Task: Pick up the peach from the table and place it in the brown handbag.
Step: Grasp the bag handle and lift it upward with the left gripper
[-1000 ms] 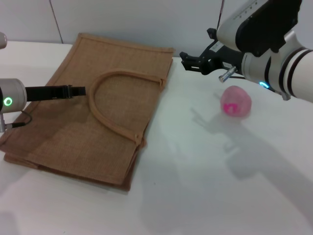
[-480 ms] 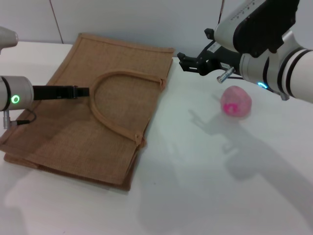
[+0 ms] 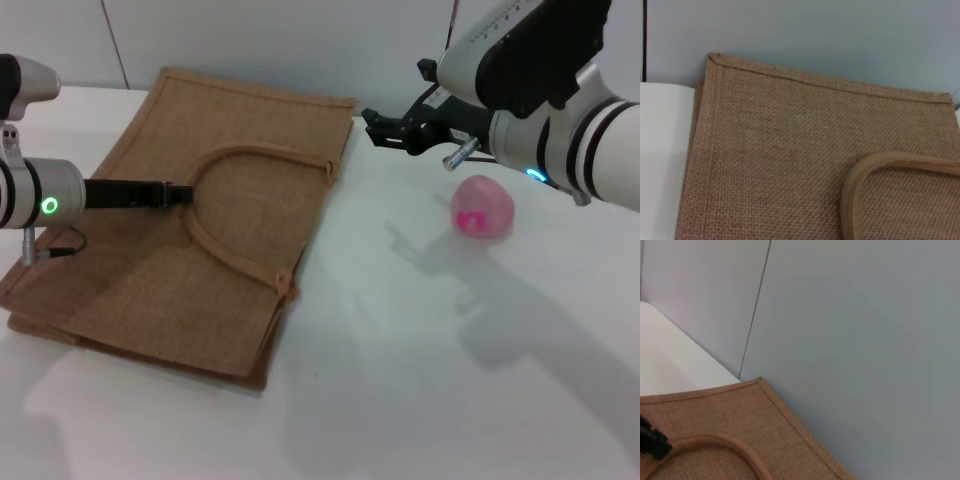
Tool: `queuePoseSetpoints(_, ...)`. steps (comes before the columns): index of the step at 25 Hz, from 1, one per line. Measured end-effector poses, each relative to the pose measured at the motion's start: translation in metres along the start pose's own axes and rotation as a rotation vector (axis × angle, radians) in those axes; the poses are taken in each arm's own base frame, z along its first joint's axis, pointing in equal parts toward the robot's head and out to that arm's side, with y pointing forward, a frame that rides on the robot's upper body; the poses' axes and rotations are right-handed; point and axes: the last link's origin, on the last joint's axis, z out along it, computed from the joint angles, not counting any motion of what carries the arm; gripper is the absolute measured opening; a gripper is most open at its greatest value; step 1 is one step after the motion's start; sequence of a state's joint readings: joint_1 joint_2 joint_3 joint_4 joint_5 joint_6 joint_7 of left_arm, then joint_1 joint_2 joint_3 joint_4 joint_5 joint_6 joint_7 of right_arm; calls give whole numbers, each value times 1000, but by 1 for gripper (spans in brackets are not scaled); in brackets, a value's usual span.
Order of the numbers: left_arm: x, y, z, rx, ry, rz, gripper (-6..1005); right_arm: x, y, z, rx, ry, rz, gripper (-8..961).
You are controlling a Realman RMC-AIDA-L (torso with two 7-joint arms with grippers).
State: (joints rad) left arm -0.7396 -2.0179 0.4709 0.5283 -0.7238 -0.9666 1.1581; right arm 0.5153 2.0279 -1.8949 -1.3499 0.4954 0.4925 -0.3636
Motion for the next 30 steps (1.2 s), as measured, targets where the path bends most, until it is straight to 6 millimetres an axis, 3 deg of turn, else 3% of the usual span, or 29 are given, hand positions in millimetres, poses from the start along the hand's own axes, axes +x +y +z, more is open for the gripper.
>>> queuePoseSetpoints(30, 4, 9, 14, 18, -23, 48, 235, -4, 1, 0, -4, -9, -1, 869)
